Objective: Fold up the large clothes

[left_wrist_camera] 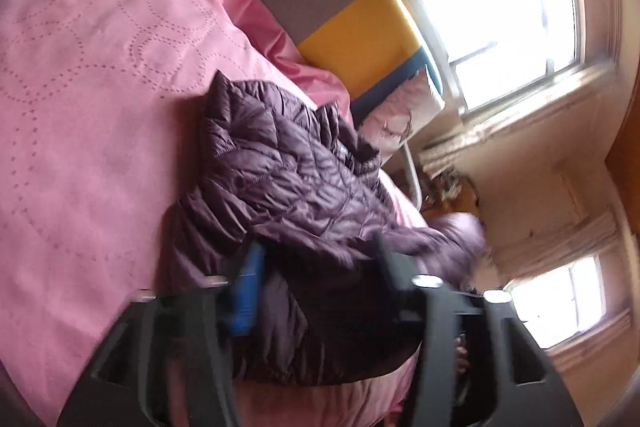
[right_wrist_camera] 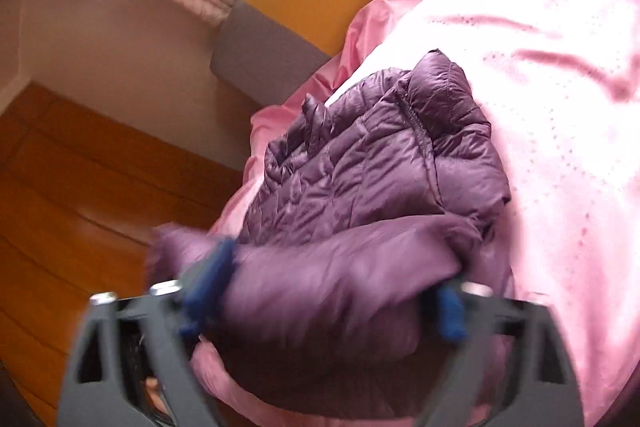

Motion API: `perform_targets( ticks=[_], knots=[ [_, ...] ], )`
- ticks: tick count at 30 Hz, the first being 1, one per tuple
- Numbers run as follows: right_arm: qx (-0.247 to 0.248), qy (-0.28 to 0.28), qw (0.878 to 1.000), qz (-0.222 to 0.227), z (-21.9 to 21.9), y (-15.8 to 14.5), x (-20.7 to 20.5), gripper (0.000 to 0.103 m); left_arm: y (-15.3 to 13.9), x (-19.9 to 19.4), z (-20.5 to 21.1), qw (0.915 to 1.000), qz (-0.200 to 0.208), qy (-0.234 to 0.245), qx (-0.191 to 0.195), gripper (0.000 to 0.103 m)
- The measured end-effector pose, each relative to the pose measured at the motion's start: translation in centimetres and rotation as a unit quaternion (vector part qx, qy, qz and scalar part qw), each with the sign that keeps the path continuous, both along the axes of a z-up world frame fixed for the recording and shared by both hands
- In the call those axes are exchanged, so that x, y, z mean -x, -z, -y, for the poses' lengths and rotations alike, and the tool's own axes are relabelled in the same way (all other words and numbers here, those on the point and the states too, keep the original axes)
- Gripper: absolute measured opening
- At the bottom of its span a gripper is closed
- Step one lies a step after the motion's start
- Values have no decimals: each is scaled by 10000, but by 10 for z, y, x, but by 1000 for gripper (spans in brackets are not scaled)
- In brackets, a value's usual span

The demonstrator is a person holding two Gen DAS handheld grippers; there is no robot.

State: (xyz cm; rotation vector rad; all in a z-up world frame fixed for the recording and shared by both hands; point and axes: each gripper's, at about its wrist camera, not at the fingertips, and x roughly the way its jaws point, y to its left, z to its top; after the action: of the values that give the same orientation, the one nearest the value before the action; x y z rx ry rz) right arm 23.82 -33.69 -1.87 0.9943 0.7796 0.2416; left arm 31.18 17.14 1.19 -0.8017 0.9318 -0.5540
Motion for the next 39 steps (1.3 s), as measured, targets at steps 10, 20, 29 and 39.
perform_targets(
  ticks=[10, 20, 29, 39],
  knots=[
    [699, 163, 9974, 73, 6, 4, 42, 101, 20, 21, -27, 9926, 369, -341, -1105, 86],
    [1726, -239, 9836, -468, -30, 45, 75, 43, 64, 17, 23, 9908, 119, 623, -1193, 28],
    [1691, -633, 9827, -402, -34, 30, 115, 22, 56, 65, 11, 9893, 289, 966, -1050, 8],
    [1740, -1173, 9752, -696, -39, 25, 199, 22, 51, 160, -14, 9889, 5, 1183, -897, 9]
  ],
)
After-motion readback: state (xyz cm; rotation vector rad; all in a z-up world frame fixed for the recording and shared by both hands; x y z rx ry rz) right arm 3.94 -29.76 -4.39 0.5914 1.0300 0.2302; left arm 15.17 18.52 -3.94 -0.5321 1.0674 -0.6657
